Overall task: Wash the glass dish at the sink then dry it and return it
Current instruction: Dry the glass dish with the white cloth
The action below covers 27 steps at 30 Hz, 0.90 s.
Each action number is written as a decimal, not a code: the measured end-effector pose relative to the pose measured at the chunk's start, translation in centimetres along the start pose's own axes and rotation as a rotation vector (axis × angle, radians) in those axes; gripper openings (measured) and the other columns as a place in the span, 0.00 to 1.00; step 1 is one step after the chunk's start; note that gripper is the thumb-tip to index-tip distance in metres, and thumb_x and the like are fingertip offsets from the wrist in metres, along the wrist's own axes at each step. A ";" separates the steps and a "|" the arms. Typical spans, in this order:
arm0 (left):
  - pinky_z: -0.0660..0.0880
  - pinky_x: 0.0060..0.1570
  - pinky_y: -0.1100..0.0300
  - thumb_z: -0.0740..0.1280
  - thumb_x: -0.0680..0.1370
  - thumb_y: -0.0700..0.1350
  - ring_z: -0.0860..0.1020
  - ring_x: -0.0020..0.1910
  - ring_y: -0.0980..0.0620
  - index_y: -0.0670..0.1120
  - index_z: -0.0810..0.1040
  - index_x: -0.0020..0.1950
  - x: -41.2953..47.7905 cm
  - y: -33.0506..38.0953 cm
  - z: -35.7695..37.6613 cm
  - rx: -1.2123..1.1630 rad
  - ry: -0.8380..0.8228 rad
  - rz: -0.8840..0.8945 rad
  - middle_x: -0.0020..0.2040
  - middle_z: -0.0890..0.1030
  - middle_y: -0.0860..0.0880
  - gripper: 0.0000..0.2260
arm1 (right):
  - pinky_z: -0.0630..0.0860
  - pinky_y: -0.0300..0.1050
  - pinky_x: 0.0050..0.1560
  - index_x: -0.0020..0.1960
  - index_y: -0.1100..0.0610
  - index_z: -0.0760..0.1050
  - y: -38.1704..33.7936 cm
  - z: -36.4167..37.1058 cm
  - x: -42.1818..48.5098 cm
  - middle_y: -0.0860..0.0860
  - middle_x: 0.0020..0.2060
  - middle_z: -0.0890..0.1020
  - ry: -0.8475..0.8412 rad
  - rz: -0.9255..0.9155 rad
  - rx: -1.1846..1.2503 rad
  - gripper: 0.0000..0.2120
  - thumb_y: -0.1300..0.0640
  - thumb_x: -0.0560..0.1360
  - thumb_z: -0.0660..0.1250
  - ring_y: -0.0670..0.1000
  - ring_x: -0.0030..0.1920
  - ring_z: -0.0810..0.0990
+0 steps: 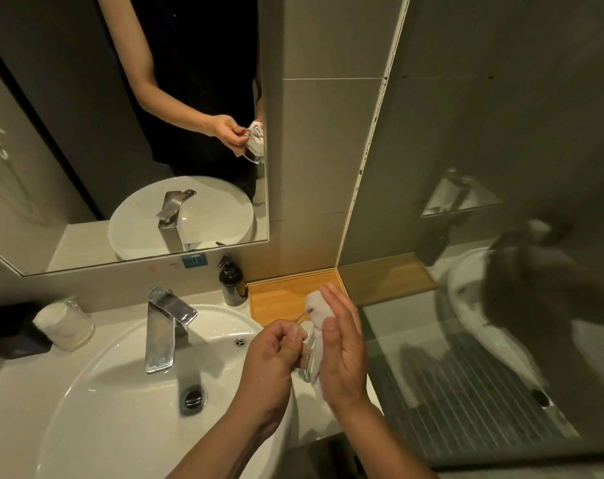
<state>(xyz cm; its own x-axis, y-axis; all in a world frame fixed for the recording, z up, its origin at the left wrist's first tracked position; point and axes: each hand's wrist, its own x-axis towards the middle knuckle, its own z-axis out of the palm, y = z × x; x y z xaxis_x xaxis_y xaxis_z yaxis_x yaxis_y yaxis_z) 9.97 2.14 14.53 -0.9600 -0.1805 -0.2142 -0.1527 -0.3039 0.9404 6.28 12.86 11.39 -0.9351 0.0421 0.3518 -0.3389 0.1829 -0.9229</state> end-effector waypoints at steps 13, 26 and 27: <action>0.73 0.35 0.62 0.68 0.79 0.49 0.73 0.34 0.53 0.53 0.78 0.37 -1.0 -0.4 0.9 0.084 0.000 0.100 0.33 0.77 0.51 0.11 | 0.74 0.60 0.70 0.71 0.33 0.69 -0.7 1.4 -1.1 0.43 0.70 0.76 0.233 0.559 0.259 0.17 0.40 0.84 0.52 0.49 0.69 0.76; 0.75 0.42 0.64 0.59 0.84 0.52 0.76 0.39 0.59 0.45 0.81 0.50 0.1 4.0 0.9 0.296 -0.290 0.004 0.38 0.80 0.55 0.15 | 0.74 0.59 0.71 0.70 0.25 0.63 -1.8 -0.3 -1.2 0.39 0.73 0.71 0.090 0.361 0.207 0.18 0.34 0.80 0.53 0.45 0.72 0.72; 0.74 0.40 0.64 0.57 0.85 0.51 0.75 0.36 0.58 0.45 0.80 0.47 0.2 4.5 1.3 0.299 -0.264 -0.022 0.35 0.78 0.55 0.17 | 0.72 0.58 0.73 0.72 0.26 0.62 -1.6 -0.4 -1.2 0.39 0.74 0.69 0.085 0.260 0.133 0.20 0.35 0.81 0.52 0.46 0.74 0.70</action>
<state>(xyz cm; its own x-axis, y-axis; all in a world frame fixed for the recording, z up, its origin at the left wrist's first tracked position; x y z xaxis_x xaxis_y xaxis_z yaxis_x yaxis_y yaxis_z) 8.80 1.94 19.05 -0.9770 0.0816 -0.1968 -0.1984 -0.0125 0.9800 7.94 12.94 12.51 -0.9822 0.1536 0.1080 -0.1053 0.0254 -0.9941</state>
